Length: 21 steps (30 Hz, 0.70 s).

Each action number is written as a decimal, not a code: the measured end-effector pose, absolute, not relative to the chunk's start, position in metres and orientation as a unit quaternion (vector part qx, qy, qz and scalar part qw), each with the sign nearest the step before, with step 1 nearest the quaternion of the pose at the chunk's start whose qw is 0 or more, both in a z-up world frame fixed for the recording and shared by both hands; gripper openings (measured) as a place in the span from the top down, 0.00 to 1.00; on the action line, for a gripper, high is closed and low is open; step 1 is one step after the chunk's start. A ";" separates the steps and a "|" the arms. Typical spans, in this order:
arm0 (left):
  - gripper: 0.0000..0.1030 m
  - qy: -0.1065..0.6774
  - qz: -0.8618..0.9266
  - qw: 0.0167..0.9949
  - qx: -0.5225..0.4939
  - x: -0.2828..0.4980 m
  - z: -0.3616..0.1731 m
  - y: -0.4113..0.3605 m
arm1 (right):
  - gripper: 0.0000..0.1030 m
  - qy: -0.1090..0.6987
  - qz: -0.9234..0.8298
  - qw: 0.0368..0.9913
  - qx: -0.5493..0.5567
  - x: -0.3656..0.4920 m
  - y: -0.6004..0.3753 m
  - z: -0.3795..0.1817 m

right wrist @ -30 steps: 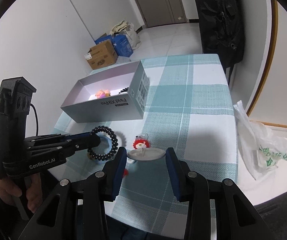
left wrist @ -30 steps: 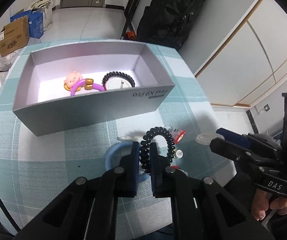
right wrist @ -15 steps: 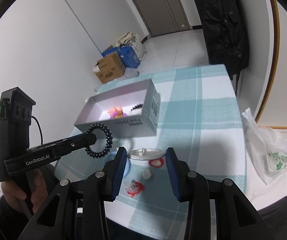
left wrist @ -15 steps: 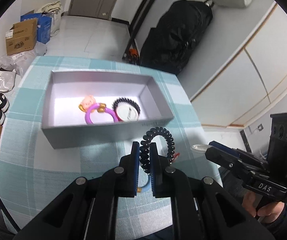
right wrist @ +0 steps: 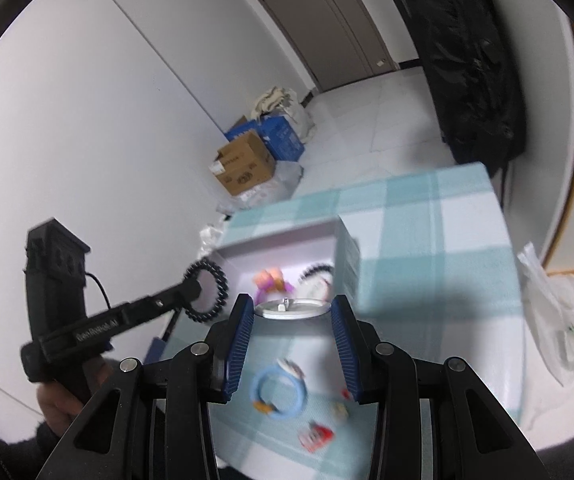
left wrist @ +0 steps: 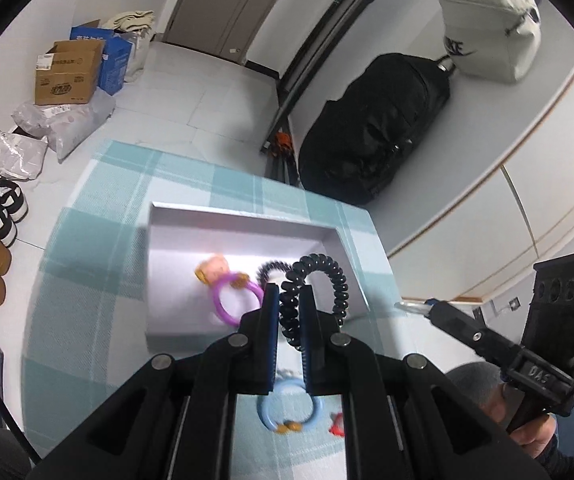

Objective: Organize jewelry
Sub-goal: 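Carry the coil toward the box with the left gripper while the right gripper grasps the white round badge, then lower the coil and white badge into the box and open both grippers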

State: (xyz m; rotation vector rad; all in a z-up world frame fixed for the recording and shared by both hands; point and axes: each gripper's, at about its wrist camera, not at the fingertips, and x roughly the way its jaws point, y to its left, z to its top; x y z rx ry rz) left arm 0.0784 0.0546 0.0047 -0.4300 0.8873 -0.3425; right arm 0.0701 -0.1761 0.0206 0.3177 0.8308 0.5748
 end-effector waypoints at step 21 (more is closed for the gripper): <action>0.95 0.447 -0.145 0.855 -0.221 0.112 -0.015 0.072 | 0.62 0.407 0.321 0.844 0.140 0.140 -0.118 0.010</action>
